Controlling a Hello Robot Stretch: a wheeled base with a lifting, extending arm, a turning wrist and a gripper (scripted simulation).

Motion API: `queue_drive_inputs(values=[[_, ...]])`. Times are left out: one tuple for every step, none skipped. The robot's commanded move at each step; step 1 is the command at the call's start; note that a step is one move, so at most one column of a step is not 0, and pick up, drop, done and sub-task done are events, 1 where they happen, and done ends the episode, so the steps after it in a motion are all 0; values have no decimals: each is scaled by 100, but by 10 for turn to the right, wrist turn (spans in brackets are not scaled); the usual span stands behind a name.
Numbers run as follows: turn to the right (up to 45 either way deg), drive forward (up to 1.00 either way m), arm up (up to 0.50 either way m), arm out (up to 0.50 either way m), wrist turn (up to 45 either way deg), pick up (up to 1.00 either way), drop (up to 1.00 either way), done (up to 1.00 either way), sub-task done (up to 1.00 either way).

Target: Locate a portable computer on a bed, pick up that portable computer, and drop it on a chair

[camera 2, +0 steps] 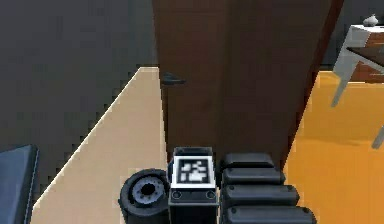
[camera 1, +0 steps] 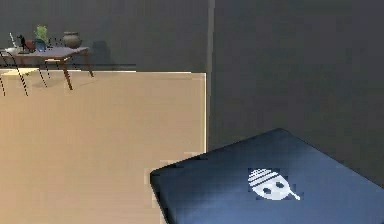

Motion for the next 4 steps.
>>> queue_drive_inputs(values=[[0,45,0,0,0,0,0,0,0],[-210,0,0,0,0,0,0,0,0],[0,45,0,0,0,0,0,0,0],[-30,0,0,0,0,0,0,0,0]])
